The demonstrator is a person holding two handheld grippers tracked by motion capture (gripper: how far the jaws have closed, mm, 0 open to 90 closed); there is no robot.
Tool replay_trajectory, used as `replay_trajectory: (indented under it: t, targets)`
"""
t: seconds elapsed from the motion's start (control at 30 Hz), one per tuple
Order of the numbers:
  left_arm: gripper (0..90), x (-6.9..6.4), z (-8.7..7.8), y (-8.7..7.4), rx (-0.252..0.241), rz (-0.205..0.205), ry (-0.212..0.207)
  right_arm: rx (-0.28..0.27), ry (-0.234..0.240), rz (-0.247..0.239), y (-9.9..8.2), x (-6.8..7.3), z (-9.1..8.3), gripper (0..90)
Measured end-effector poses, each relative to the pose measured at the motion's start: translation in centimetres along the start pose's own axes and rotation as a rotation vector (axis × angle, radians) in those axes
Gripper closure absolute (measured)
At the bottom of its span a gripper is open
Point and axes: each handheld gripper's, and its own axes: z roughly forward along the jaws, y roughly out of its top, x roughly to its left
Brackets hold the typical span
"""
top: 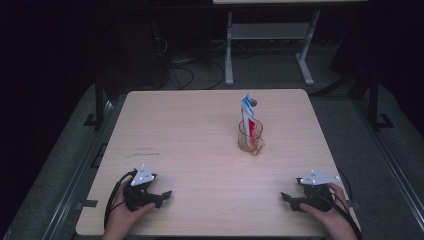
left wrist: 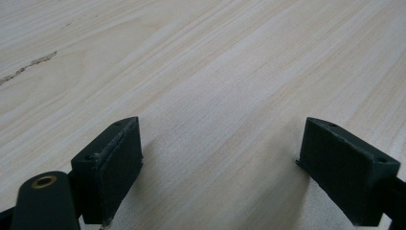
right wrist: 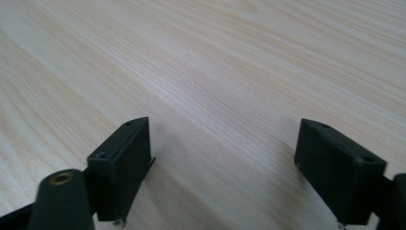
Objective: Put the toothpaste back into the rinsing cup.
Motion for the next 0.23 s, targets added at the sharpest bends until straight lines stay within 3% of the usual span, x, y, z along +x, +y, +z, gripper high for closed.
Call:
replay_trajectory:
  t: [0.23]
  targets:
    - [13.2, -0.03, -0.01, 0.00, 0.000, -0.002, 0.005, -0.008, -0.002, 0.002, -0.15, -0.07, 0.02, 16.8]
